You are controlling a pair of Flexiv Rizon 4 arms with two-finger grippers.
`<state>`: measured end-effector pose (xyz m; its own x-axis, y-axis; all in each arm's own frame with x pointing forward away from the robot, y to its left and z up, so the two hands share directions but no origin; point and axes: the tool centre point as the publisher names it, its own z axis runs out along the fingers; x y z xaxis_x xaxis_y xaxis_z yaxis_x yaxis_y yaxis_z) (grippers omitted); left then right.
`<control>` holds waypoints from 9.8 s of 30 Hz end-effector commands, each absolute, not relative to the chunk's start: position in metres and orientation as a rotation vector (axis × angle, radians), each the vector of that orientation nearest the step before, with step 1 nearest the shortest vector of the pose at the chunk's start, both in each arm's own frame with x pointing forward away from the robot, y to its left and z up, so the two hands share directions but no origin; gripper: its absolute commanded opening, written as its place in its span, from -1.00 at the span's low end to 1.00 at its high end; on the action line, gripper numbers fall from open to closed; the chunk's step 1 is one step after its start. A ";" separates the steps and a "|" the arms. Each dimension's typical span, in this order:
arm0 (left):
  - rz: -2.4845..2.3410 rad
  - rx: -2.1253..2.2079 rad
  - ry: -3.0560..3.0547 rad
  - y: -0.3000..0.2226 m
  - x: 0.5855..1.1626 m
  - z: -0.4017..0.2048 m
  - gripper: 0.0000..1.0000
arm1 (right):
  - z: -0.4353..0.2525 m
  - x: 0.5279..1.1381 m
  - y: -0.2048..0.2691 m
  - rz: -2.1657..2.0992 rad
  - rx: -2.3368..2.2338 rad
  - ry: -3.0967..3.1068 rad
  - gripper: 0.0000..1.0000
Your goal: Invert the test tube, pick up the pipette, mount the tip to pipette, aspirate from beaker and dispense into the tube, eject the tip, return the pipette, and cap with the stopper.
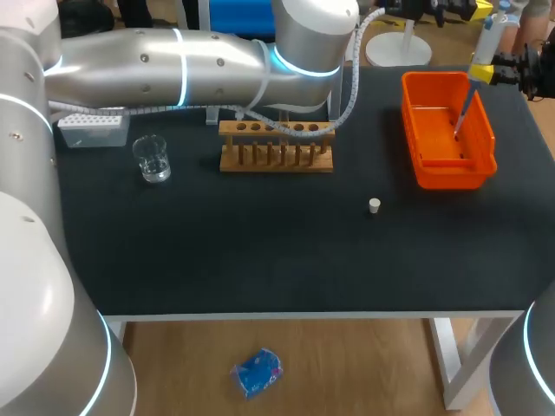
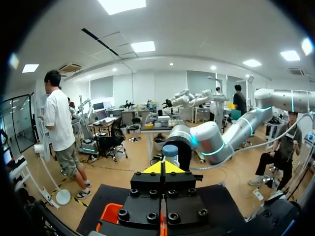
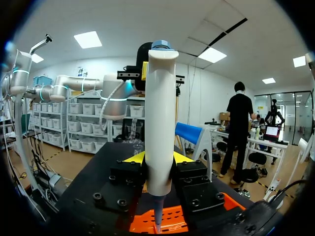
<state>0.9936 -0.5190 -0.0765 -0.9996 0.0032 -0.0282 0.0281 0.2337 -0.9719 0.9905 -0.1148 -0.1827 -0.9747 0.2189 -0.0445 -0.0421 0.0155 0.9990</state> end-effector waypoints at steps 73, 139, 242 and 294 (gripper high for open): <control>-1.927 -0.012 2.475 -0.525 0.993 -0.108 -1.00 | -0.181 0.991 -0.116 2.076 0.180 2.098 -1.00; -1.873 -0.088 2.294 -0.365 0.918 -0.065 1.00 | -0.128 0.933 -0.061 2.154 0.014 2.063 -1.00; -2.112 -0.190 2.142 -0.179 0.872 -0.144 0.89 | -0.201 0.856 0.239 2.368 -0.361 2.358 -1.00; -2.136 -0.179 2.163 -0.183 0.873 -0.149 -0.23 | -0.204 0.865 0.245 2.377 -0.342 2.381 -1.00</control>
